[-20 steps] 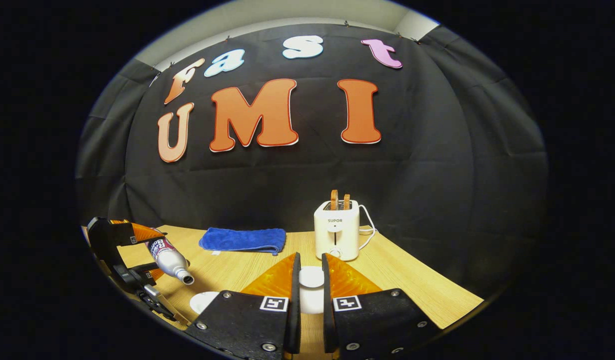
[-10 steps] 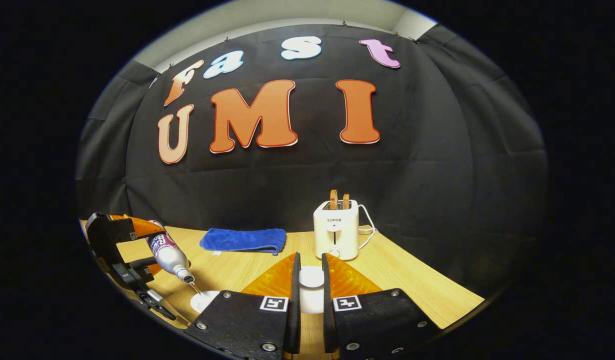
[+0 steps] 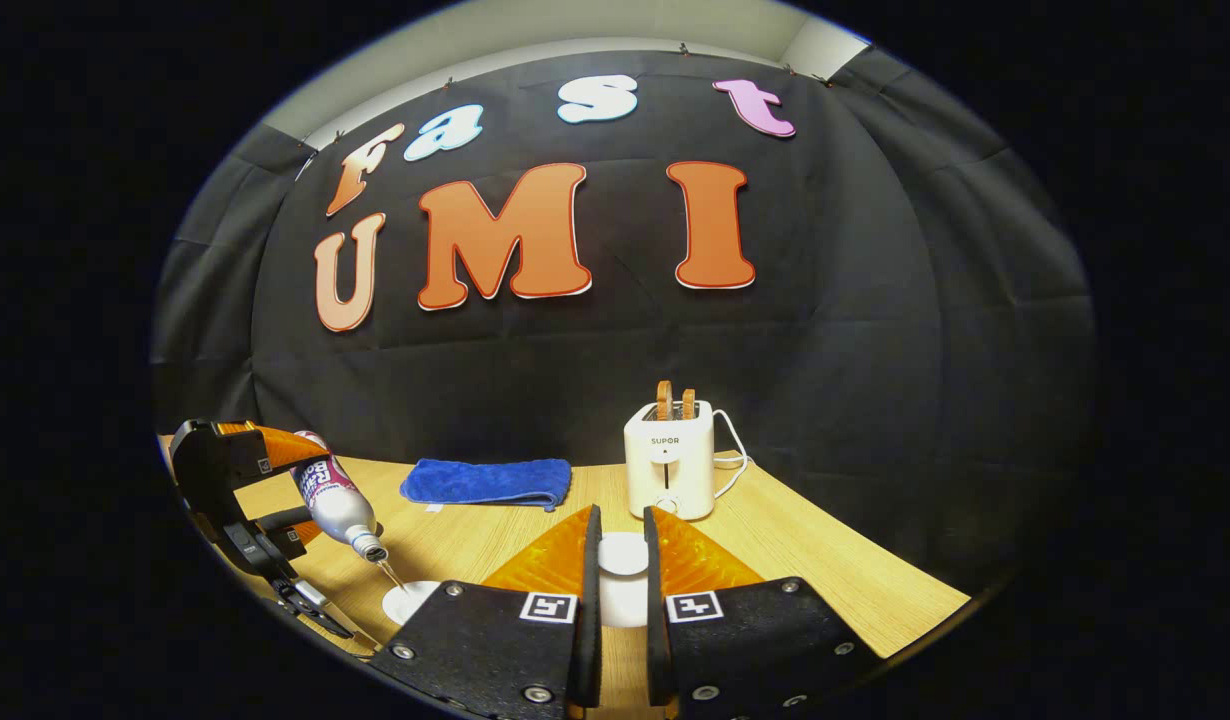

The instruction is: Open the teacup lid with one hand, grasp the water bottle and pour water into the teacup with the other hand; after pouring, place the water bottle on the coaster and then close the teacup lid.

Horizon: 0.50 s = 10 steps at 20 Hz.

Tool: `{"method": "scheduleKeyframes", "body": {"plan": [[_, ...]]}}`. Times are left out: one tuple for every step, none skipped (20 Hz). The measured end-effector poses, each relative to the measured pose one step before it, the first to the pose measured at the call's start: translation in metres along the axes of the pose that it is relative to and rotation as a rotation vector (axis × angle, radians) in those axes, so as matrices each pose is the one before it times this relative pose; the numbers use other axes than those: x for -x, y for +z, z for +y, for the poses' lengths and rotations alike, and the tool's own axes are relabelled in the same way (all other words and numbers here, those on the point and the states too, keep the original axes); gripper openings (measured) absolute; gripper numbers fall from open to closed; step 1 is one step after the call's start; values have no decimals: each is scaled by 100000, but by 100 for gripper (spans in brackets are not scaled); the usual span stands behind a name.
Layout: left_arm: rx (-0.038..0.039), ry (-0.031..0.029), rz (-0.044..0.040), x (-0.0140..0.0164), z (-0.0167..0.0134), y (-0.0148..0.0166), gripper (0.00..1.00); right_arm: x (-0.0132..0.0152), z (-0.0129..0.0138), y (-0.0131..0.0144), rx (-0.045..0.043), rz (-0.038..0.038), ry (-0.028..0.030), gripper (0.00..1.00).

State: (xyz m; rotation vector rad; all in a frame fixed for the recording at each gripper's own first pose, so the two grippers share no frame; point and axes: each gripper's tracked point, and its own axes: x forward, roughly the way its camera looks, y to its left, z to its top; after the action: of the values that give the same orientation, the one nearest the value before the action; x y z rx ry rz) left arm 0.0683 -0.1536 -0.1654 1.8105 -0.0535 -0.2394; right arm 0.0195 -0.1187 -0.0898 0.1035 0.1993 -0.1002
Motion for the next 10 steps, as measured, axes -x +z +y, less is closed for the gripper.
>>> {"method": "scheduleKeyframes", "body": {"plan": [[-441, 215, -89, 61, 130, 5, 84, 120, -90, 78, -28, -247, -205, 18], [-131, 244, 40, -31, 62, 106, 84, 19, -41, -1, -16, -26, 191, 18], [-58, 292, 111, 6, 5, 49, 84, 72, 89, -32, -41, 45, 24, 18], [-311, 341, 36, -31, 28, 73, 85, 29, 29, 13, -120, 19, 164, 18], [-391, 94, -59, 164, 36, 39, 85, 47, -43, 12, -141, -74, 60, 18], [-493, 58, -67, -71, -14, -37, 85, 38, -56, -25, 2, 36, -48, 18], [-490, -33, -36, 87, 76, -34, 85, 54, -40, 39, -69, -173, -112, 18], [-459, -7, -63, -23, 86, 13, 85, -39, -94, 70, -163, -133, -241, 18], [-295, -11, -154, -37, 90, 28, 85, 62, 4, -44, -97, 93, 175, 18], [-394, -36, -116, -5, 4, 33, 85, 40, -91, -57, -14, 45, -243, 18]]}}
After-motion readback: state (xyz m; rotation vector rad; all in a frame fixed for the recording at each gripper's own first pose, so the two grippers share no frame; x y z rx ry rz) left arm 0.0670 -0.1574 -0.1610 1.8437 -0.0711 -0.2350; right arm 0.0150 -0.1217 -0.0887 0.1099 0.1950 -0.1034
